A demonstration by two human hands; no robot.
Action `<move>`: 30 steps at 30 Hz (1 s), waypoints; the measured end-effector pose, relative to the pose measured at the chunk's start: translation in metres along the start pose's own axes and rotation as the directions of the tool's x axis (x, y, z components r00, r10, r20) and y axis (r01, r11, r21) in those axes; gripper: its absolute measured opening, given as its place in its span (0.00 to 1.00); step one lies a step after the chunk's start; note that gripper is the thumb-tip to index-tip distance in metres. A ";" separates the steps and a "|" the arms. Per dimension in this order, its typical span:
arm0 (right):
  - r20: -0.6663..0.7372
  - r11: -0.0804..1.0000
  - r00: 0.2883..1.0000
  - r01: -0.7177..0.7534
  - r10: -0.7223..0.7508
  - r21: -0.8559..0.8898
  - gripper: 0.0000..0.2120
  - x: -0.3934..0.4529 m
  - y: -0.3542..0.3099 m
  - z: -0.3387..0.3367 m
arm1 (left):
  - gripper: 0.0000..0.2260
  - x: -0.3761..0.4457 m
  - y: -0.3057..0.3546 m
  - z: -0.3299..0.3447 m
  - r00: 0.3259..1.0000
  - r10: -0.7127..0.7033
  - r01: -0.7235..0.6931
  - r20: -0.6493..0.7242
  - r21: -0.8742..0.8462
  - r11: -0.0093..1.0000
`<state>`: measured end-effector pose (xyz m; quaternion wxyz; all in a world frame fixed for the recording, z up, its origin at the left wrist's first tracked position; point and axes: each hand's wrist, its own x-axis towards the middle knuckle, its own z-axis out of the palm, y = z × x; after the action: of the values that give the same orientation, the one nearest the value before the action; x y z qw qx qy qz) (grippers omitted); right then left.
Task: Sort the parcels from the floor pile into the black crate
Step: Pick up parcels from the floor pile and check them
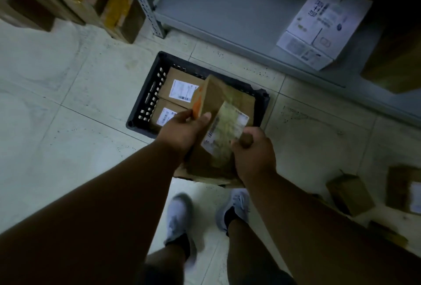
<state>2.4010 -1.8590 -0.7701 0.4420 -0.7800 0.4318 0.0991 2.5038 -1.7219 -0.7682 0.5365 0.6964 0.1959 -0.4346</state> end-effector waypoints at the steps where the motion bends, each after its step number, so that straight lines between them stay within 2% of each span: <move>1: -0.009 0.999 1.000 0.015 -0.015 -0.029 0.11 0.008 0.002 0.005 | 0.29 0.015 -0.003 0.002 0.999 0.023 -0.021 -0.024 0.094 0.995; 4: -0.016 0.998 0.999 0.032 -0.033 -0.056 0.12 0.033 0.014 0.031 | 0.20 0.061 -0.016 0.005 0.990 0.094 -0.051 -0.100 0.372 0.927; 8: 0.010 0.996 0.996 -0.084 0.084 -0.007 0.16 0.072 0.039 0.075 | 0.14 0.118 -0.031 0.009 0.996 0.064 -0.038 -0.057 0.378 0.925; 11: -0.027 0.988 0.992 -0.124 0.122 -0.091 0.21 0.093 0.056 0.105 | 0.15 0.155 -0.046 0.018 0.995 0.099 -0.095 0.018 0.496 0.863; 14: -0.102 0.971 0.991 -0.108 0.088 -0.212 0.21 0.106 0.070 0.123 | 0.15 0.181 -0.063 0.023 0.996 0.047 -0.076 0.075 0.458 0.886; 18: -0.090 0.921 0.994 -0.093 0.063 -0.379 0.24 0.130 0.073 0.134 | 0.20 0.209 -0.079 0.025 0.996 0.003 -0.039 0.093 0.383 0.923; 22: -0.008 0.865 0.999 -0.038 0.039 -0.500 0.21 0.155 0.083 0.136 | 0.24 0.234 -0.091 0.034 0.995 -0.020 -0.016 0.096 0.355 0.935; 25: 0.109 0.824 0.984 -0.054 0.139 -0.563 0.22 0.166 0.097 0.141 | 0.19 0.244 -0.103 0.044 0.985 -0.088 0.030 0.148 0.355 0.934; 27: 0.171 0.810 0.968 -0.051 0.184 -0.584 0.22 0.172 0.106 0.145 | 0.23 0.250 -0.110 0.050 0.971 -0.138 0.062 0.195 0.350 0.935; 30: 0.203 0.831 0.962 -0.042 0.185 -0.555 0.23 0.180 0.114 0.150 | 0.25 0.265 -0.113 0.054 0.968 -0.134 0.032 0.210 0.430 0.902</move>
<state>2.4578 -1.8751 -1.0244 0.2452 -0.8275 0.3726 0.3409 2.5437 -1.7834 -1.0519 0.3728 0.7308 0.0619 -0.5684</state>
